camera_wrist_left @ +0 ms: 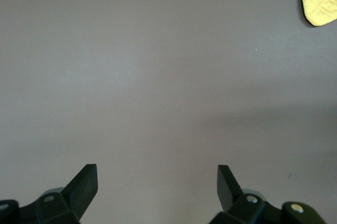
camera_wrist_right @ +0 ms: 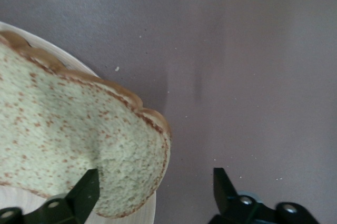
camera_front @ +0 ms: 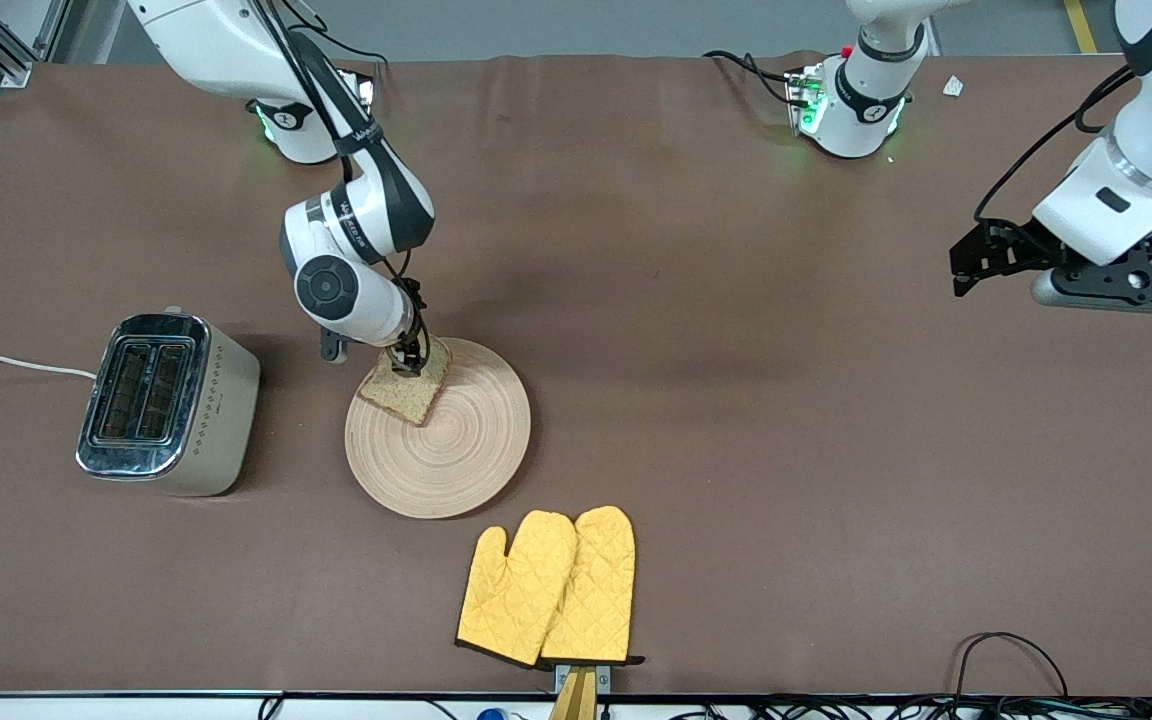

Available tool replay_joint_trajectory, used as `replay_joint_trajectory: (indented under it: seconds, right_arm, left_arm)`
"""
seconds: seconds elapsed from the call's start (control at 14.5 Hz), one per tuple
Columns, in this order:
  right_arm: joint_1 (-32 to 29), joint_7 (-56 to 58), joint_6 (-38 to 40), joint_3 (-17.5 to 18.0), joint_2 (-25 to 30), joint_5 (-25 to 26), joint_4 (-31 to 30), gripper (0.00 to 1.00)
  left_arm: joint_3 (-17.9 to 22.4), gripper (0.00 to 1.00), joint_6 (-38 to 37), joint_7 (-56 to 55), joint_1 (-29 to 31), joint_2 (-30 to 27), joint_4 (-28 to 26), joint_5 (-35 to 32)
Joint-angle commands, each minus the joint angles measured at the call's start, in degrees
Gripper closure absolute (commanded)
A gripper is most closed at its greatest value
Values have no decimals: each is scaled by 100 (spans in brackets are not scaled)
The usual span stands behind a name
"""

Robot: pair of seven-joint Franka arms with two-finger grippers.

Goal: Move plate and put bread in toaster
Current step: 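Grasp the bread slice with the right gripper while the left gripper withdraws, then lift the bread slice off the plate with the right gripper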

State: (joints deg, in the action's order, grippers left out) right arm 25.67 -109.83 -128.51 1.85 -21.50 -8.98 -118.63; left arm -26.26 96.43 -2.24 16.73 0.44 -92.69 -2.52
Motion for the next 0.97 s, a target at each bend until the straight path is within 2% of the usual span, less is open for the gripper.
replay_joint_trajectory:
  seconds: [0.0, 0.07, 0.21, 0.28, 0.34, 0.69, 0.83, 0.9]
  right_arm:
    - [114, -91, 81, -9, -38, -69, 68, 26]
    - [114, -65, 63, -9, -65, -51, 77, 29]
    - [123, -38, 46, -9, -74, -25, 77, 45]
    - [140, -29, 46, -9, -100, -16, 77, 49]
    - [158, -12, 28, -9, -117, 2, 77, 52]
    - [149, 50, 10, -17, -197, 291, 121, 55]
    - [105, 120, 19, -9, -206, 405, 156, 56]
    - [105, 129, 28, -9, -206, 415, 174, 62]
  left_arm:
    - [129, 0, 26, 206, 138, -35, 101, 50]
    - [356, 0, 8, 206, -10, -35, 111, 50]
    - [978, 0, -1, 197, -676, -52, 128, 58]
    - [1330, 0, -18, 197, -984, -53, 163, 58]
    - [1516, 0, -53, 197, -1161, -44, 181, 58]
    - [2325, 0, -80, 197, -1961, -61, 190, 41]
    - [2335, 0, -80, 136, -1954, -53, 181, 41]
    - [2309, 0, -80, 127, -1937, -53, 181, 41]
